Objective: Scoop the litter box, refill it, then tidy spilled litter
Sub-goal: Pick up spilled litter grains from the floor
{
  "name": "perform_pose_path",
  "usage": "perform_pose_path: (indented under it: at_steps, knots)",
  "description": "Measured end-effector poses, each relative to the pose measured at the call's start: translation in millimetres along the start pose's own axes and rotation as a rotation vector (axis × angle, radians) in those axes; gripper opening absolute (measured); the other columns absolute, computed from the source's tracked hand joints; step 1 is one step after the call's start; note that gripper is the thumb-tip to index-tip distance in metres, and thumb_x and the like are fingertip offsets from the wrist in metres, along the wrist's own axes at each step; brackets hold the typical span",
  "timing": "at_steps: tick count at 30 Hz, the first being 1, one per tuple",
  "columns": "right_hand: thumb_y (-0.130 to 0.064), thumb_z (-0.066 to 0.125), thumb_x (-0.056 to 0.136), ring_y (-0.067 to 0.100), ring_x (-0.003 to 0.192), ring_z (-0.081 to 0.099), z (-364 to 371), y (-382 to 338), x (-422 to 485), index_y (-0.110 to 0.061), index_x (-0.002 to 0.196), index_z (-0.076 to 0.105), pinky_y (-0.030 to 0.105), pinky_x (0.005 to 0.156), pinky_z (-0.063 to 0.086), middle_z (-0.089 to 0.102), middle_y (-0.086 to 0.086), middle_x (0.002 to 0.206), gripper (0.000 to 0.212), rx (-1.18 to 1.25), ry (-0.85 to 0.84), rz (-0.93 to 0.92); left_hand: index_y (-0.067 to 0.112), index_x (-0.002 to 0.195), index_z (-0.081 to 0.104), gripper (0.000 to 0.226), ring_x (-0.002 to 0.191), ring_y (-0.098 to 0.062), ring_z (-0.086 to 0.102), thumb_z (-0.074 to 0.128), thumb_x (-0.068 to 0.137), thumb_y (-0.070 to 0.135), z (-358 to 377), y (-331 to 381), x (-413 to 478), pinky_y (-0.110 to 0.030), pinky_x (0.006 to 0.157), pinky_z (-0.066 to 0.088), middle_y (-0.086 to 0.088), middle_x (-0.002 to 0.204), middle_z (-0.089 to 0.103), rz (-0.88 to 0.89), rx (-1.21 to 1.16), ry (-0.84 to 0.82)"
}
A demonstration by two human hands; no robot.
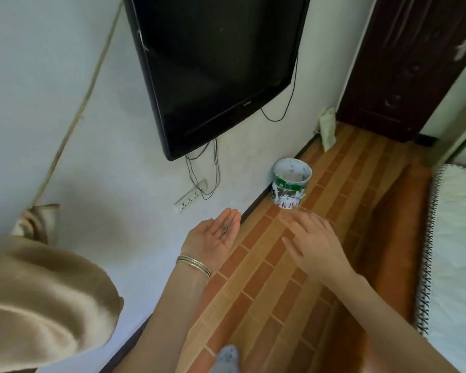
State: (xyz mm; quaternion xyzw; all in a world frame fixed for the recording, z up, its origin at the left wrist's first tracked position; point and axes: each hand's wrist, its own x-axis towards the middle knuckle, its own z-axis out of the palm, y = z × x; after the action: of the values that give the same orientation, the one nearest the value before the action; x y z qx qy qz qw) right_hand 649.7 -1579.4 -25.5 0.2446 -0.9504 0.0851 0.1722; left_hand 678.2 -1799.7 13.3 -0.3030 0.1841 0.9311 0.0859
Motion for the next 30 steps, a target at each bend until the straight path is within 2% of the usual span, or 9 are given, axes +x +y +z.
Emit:
perform_pose_path:
  at_steps: [5, 11, 15, 22, 30]
  knots:
    - [-0.026, 0.066, 0.083, 0.022, 0.108, 0.058, 18, 43, 22, -0.017, 0.120, 0.059, 0.042, 0.097, 0.042, 0.062, 0.002, 0.116, 0.039, -0.049, -0.011, 0.112, -0.014, 0.105, 0.058, 0.033, 0.104, -0.038, 0.057, 0.034, 0.099, 0.008, 40, -5, 70, -0.042, 0.101, 0.041, -0.028, 0.100, 0.066, -0.098, 0.072, -0.034]
    - [-0.025, 0.067, 0.080, 0.024, 0.105, 0.060, 27, 95, 80, -0.016, 0.116, 0.061, 0.041, 0.095, 0.043, 0.062, 0.004, 0.114, 0.038, -0.110, 0.031, 0.207, -0.012, 0.109, 0.056, 0.031, 0.102, -0.035, 0.058, 0.035, 0.097, 0.007, 111, 4, 151, -0.045, 0.092, 0.043, -0.025, 0.108, 0.064, -0.190, 0.191, -0.145]
    - [-0.034, 0.047, 0.085, 0.025, 0.107, 0.058, 27, 128, 119, -0.017, 0.122, 0.057, 0.043, 0.096, 0.042, 0.060, 0.004, 0.118, 0.042, -0.124, 0.042, 0.277, -0.011, 0.109, 0.057, 0.033, 0.101, -0.034, 0.059, 0.033, 0.098, 0.009, 159, 6, 197, -0.045, 0.090, 0.044, -0.023, 0.111, 0.062, -0.231, 0.273, -0.209]
    - [-0.039, 0.033, 0.089, 0.023, 0.109, 0.057, 48, 193, 147, -0.019, 0.126, 0.054, 0.044, 0.099, 0.041, 0.059, 0.003, 0.120, 0.047, -0.098, 0.001, 0.340, -0.010, 0.108, 0.058, 0.034, 0.104, -0.034, 0.059, 0.033, 0.099, 0.011, 202, -21, 274, -0.044, 0.085, 0.046, -0.022, 0.111, 0.064, -0.313, 0.302, -0.191]
    - [-0.031, 0.058, 0.086, 0.023, 0.111, 0.057, 78, 324, 179, -0.019, 0.125, 0.055, 0.044, 0.099, 0.042, 0.059, 0.003, 0.121, 0.041, -0.091, -0.053, 0.273, -0.010, 0.109, 0.057, 0.031, 0.104, -0.034, 0.058, 0.034, 0.099, 0.008, 268, -82, 368, -0.045, 0.088, 0.044, -0.023, 0.111, 0.063, -0.330, 0.227, -0.142]
